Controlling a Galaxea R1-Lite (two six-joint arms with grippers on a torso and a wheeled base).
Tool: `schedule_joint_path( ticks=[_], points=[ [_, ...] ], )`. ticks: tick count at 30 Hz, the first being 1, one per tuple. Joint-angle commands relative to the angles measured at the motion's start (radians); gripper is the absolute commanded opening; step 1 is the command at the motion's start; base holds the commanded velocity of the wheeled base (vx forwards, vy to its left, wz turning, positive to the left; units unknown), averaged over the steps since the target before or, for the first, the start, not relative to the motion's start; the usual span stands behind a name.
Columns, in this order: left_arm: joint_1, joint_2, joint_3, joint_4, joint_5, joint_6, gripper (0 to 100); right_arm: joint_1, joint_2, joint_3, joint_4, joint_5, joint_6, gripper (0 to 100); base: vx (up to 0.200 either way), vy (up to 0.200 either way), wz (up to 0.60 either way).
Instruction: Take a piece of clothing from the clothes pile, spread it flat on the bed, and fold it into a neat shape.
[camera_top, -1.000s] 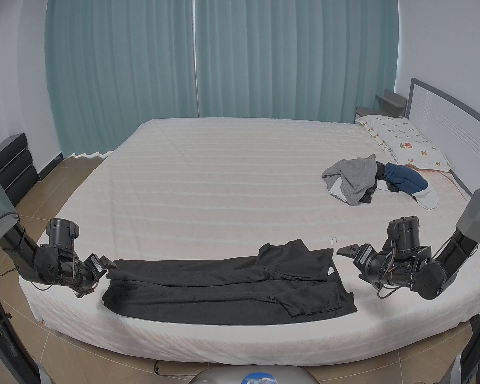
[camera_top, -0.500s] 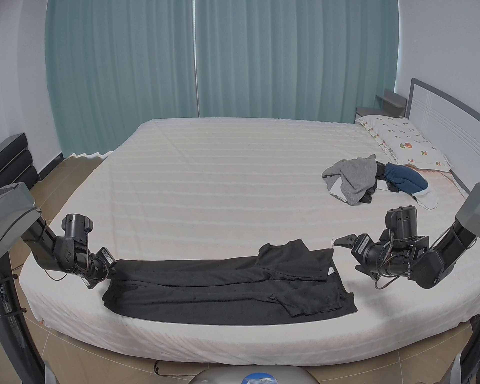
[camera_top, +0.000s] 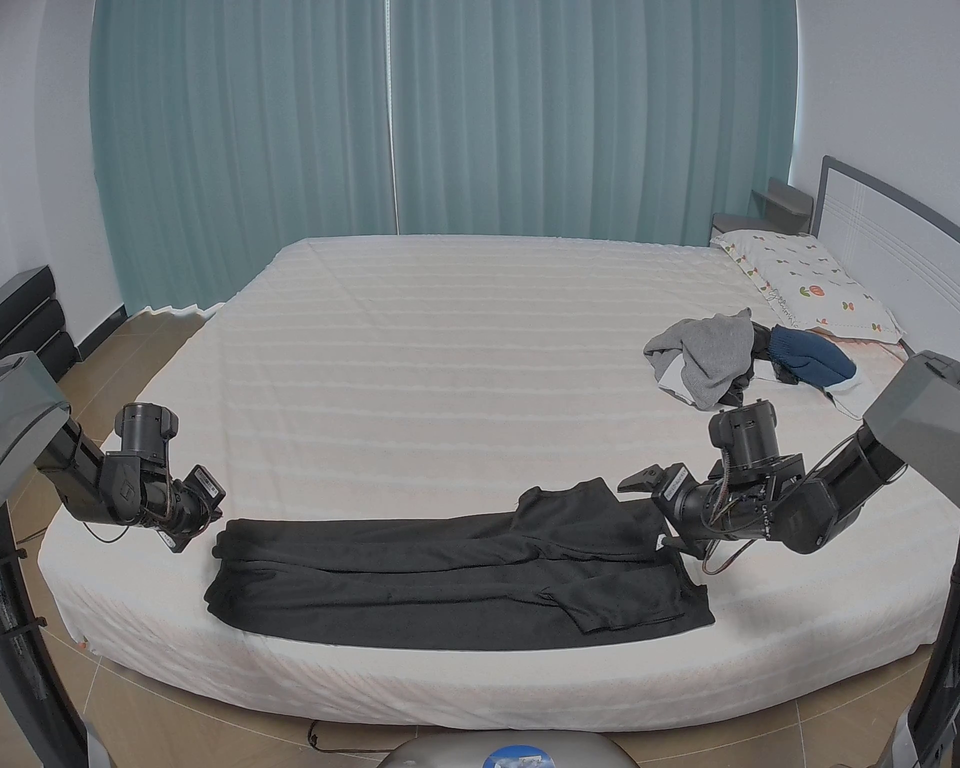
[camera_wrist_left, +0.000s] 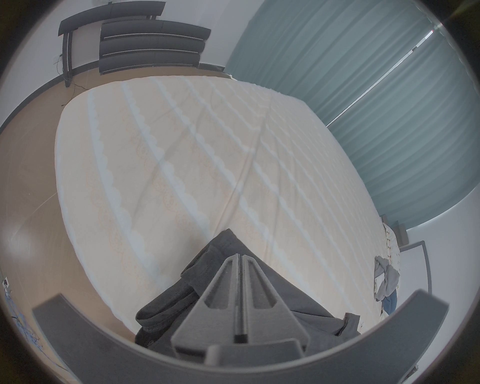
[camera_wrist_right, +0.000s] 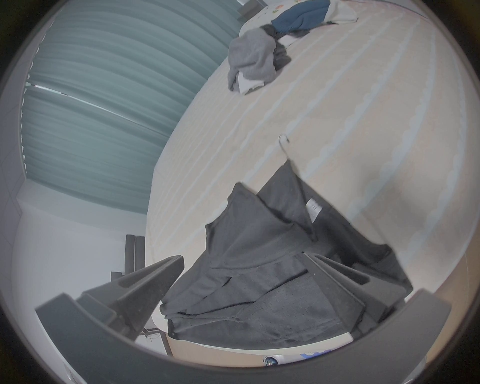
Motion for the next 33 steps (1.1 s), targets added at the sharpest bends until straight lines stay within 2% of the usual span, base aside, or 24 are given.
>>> schedule_joint_path(
  ticks=[1,6,7,8,9,10,11,13,17,19,20,21,24,25,26,28,33],
  points=[
    [0.008,-0.039,0.014,0.005,0.003,0.000,0,0.020,0.072,-0.073,0.039,-0.003,0.002,100,0.000,0.000,0.00],
    [0.026,-0.021,0.009,0.008,-0.034,0.005,0,0.017,0.064,-0.112,0.081,-0.005,0.000,100,0.000,0.000,0.00],
    [0.034,-0.004,0.005,0.007,-0.082,0.005,0,0.017,0.063,-0.121,0.095,-0.005,0.000,100,0.000,0.000,0.00],
    [0.034,-0.004,0.005,0.007,-0.082,0.005,0,0.017,0.063,-0.121,0.095,-0.005,0.000,100,0.000,0.000,0.00],
    [0.044,0.007,0.005,0.007,-0.137,0.012,0,0.018,0.063,-0.126,0.104,-0.006,-0.001,100,0.000,0.000,0.00],
    [0.046,0.007,0.005,0.007,-0.140,0.014,100,0.018,0.063,-0.126,0.104,-0.006,-0.001,100,0.000,0.000,0.00],
    [0.066,0.007,0.002,0.007,-0.195,0.038,100,0.017,0.064,-0.126,0.111,-0.005,-0.003,100,0.000,0.000,0.00],
    [0.087,0.010,-0.006,-0.004,-0.250,0.077,100,0.017,0.067,-0.127,0.113,-0.005,-0.003,100,0.000,0.000,0.00],
    [0.136,0.025,-0.044,0.024,-0.371,0.222,100,0.017,0.069,-0.130,0.114,-0.005,-0.006,100,0.000,0.000,0.00],
    [0.149,0.037,-0.050,0.050,-0.398,0.288,100,0.017,0.069,-0.130,0.116,-0.005,-0.014,100,0.000,0.000,0.00],
    [0.149,0.037,-0.050,0.050,-0.398,0.288,100,0.017,0.069,-0.130,0.116,-0.005,-0.014,100,0.000,0.000,0.00],
    [0.152,0.047,-0.052,0.063,-0.425,0.337,100,0.012,0.067,-0.130,0.116,-0.005,-0.026,100,0.000,0.000,0.00],
    [0.152,0.059,-0.041,0.053,-0.451,0.362,100,0.006,0.069,-0.130,0.114,-0.005,-0.028,100,0.000,0.000,0.00],
    [0.152,0.088,-0.038,0.039,-0.479,0.413,100,0.003,0.070,-0.130,0.114,-0.003,-0.028,100,0.000,0.000,0.00],
    [0.152,0.091,-0.038,0.037,-0.482,0.422,100,0.003,0.070,-0.130,0.114,-0.003,-0.028,100,0.000,0.000,0.00],
    [0.152,0.105,-0.035,0.027,-0.486,0.498,100,0.003,0.066,-0.127,0.114,-0.003,-0.028,100,0.000,0.000,0.00],
    [0.149,0.146,-0.054,0.020,-0.474,0.521,100,0.003,0.073,-0.126,0.114,-0.003,-0.028,100,0.000,0.000,0.00]
  ],
)
